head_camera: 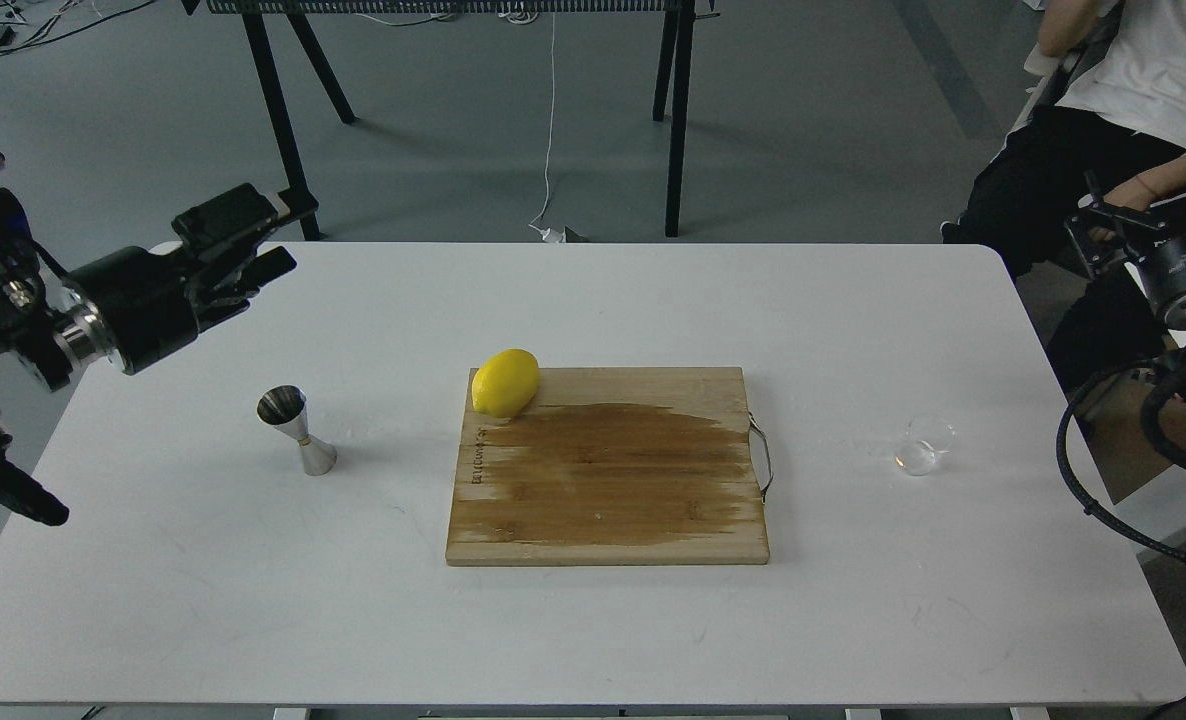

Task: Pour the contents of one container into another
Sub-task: 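Lower the left gripper to the steel jigger and grasp it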

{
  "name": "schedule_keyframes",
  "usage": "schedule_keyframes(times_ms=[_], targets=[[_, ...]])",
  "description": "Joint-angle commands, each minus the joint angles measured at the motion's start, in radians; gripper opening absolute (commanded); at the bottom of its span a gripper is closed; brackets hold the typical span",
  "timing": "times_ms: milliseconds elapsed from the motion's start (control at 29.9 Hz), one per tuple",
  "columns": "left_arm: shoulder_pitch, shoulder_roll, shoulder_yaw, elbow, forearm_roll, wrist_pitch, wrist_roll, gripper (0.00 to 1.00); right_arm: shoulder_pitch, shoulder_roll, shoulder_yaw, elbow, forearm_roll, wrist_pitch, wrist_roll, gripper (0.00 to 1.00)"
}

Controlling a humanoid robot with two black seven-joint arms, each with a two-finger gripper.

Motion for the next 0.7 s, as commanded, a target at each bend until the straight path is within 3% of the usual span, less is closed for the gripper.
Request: schedule_keyframes(times_ms=[0, 167, 301, 401, 669], targets=[[0.149, 0.056, 0.000, -0.099, 0.191, 0.156, -0.018, 0.99, 0.001, 0.001, 0.000, 0.004, -0.001, 0.000, -0.001, 1.00], [0.270, 0.089, 0.002, -0.078, 0.397, 0.271, -0.096, 0.99, -0.007, 0.001, 0.000, -0.005, -0.002, 0.000, 0.000, 1.00], [0.332, 0.061, 0.005, 0.061, 0.683, 0.404, -0.099, 0.99, -0.017, 0.017, 0.000, -0.007, -0.002, 0.000, 0.003, 1.00], [0.330, -0.044, 0.041, 0.224, 0.907, 0.513, -0.099, 0.99, -0.019, 0.028, 0.000, -0.007, -0.003, 0.000, 0.003, 1.00], [0.332, -0.195, 0.046, 0.464, 1.092, 0.602, -0.111, 0.99, -0.008, 0.067, -0.002, -0.128, -0.023, 0.000, 0.000, 1.00]])
